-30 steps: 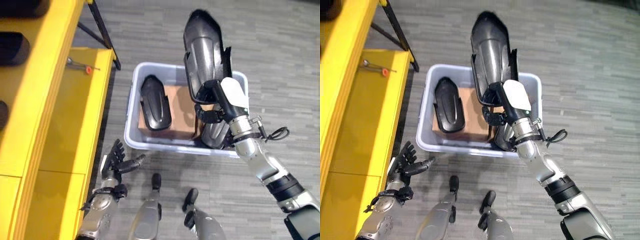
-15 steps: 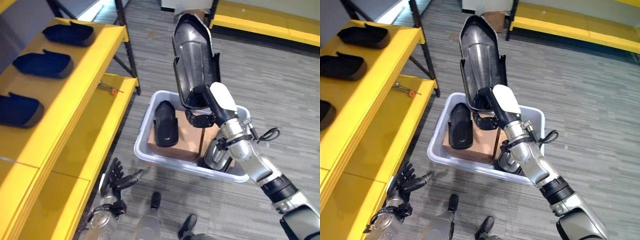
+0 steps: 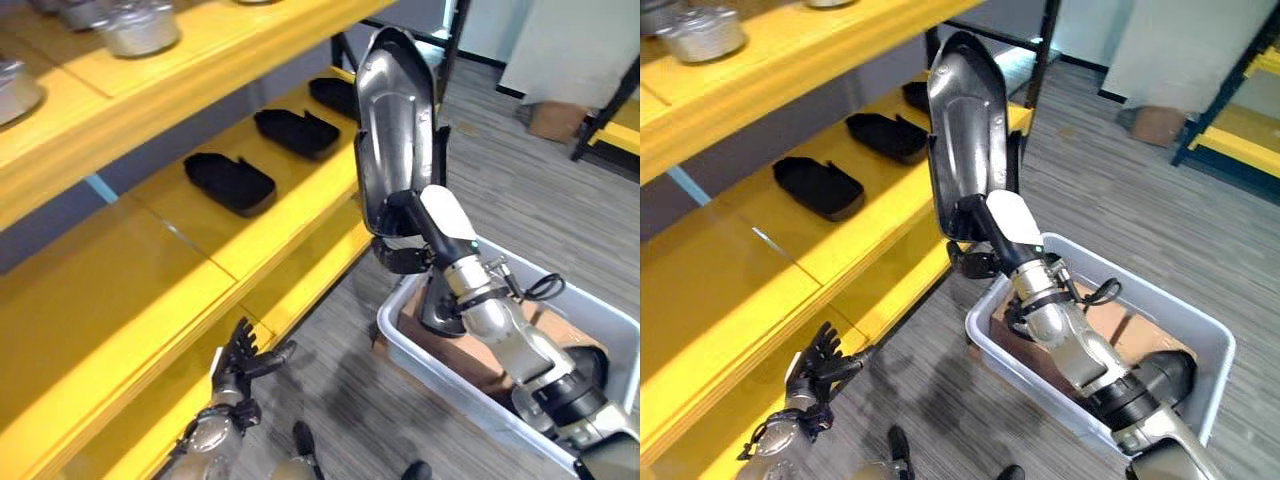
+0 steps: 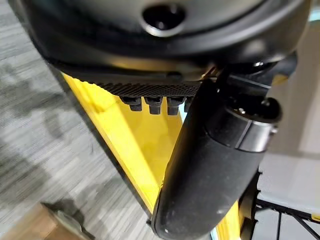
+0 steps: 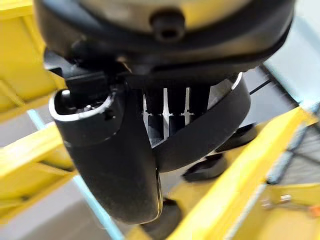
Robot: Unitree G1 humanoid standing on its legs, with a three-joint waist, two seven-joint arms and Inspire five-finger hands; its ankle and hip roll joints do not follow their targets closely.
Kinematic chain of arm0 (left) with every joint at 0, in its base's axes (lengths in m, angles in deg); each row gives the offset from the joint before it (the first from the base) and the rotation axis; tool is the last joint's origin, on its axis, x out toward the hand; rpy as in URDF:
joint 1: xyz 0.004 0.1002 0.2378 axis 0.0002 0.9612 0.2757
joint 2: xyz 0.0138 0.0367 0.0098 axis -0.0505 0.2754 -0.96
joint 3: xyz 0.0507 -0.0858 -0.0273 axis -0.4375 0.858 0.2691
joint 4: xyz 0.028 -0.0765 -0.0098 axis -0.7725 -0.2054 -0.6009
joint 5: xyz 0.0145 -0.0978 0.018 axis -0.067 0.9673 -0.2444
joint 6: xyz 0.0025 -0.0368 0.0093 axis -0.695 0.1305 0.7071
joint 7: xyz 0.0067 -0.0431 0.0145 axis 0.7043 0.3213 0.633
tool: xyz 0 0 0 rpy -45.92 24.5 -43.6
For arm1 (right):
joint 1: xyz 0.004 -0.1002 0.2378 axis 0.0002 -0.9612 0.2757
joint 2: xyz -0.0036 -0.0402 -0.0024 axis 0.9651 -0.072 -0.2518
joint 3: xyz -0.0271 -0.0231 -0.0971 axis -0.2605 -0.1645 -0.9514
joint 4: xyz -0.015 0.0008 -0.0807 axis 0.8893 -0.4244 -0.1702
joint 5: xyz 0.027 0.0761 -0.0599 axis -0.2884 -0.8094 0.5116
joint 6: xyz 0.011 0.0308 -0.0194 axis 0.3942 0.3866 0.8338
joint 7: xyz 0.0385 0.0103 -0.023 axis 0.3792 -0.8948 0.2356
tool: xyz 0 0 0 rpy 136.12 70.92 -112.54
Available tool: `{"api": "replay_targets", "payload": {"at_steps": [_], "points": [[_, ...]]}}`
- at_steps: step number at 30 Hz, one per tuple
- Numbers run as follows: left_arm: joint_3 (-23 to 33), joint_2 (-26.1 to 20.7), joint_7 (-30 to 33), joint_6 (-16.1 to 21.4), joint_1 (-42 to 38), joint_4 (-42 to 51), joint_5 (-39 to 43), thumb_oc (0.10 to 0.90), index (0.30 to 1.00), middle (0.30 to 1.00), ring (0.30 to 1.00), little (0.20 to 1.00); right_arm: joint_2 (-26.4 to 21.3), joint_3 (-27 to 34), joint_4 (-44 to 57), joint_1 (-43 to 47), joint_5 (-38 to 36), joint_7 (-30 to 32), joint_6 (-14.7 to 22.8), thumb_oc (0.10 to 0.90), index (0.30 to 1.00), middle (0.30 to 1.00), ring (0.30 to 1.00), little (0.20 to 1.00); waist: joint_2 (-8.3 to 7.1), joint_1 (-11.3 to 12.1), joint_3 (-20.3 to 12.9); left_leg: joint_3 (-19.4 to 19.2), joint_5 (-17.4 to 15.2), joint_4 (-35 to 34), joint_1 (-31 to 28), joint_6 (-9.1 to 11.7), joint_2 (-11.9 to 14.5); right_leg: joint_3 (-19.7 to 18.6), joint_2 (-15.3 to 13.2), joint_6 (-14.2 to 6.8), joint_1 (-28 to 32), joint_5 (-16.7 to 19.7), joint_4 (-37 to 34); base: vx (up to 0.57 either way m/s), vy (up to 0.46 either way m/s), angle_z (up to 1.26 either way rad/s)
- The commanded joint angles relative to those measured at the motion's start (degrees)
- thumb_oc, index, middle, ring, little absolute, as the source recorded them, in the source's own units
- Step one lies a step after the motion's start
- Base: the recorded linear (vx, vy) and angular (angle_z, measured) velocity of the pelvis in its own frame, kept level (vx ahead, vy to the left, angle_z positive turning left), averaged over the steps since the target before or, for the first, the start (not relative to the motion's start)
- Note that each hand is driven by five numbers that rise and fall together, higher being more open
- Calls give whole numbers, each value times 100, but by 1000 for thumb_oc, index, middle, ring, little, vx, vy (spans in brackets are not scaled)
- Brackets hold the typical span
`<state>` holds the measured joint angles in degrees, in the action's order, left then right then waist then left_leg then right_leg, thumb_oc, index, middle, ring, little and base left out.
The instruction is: Move parts from the plastic box to the shelf.
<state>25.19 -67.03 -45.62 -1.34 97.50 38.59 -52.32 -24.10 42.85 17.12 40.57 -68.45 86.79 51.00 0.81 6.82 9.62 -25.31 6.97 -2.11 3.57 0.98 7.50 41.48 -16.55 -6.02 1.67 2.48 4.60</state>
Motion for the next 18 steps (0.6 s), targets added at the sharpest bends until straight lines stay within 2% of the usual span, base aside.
{"api": "replay_targets", "payload": {"at_steps": [1, 3, 8, 9, 18], "points": [[36, -164, -117, 423, -136, 413, -359, 900, 1000, 1000, 1000, 1000, -45, 437, 613, 413, -76, 272, 441, 400, 300, 300, 300, 300, -140, 93, -474, 203, -381, 250, -487, 455, 446, 266, -234, -273, 41, 166, -52, 25, 172, 21], [106, -177, -111, 422, -97, 432, -357, 900, 1000, 1000, 1000, 1000, 16, 408, 606, 367, -21, 202, 430, 400, 300, 300, 300, 300, -177, 181, -493, 305, -468, 159, -493, 343, 253, 349, -399, -353, 75, 265, 47, 21, 179, 25], [206, -202, -110, 433, -32, 453, -433, 900, 1000, 1000, 1000, 1000, 120, 309, 568, 366, 13, 90, 432, 400, 300, 300, 300, 300, -235, 285, -514, 444, -539, -3, -541, 195, 22, 429, -602, -472, 134, 381, 194, 34, 121, 25], [258, -218, -114, 446, 21, 497, -436, 900, 1000, 1000, 1000, 1000, 158, 267, 543, 327, -86, -10, 444, 400, 300, 300, 300, 300, -291, 391, -525, 574, -570, -35, -501, 136, -76, 513, -690, -550, 196, 454, 219, 43, 99, 28], [375, -281, -145, 423, 185, 585, -513, 900, 1000, 1000, 1000, 1000, 340, 148, 358, 266, -215, -155, 430, 400, 300, 300, 300, 300, -402, 645, -526, 874, -662, -53, -392, -20, -381, 812, -933, -772, 393, 778, 237, 40, 84, 36]]}}
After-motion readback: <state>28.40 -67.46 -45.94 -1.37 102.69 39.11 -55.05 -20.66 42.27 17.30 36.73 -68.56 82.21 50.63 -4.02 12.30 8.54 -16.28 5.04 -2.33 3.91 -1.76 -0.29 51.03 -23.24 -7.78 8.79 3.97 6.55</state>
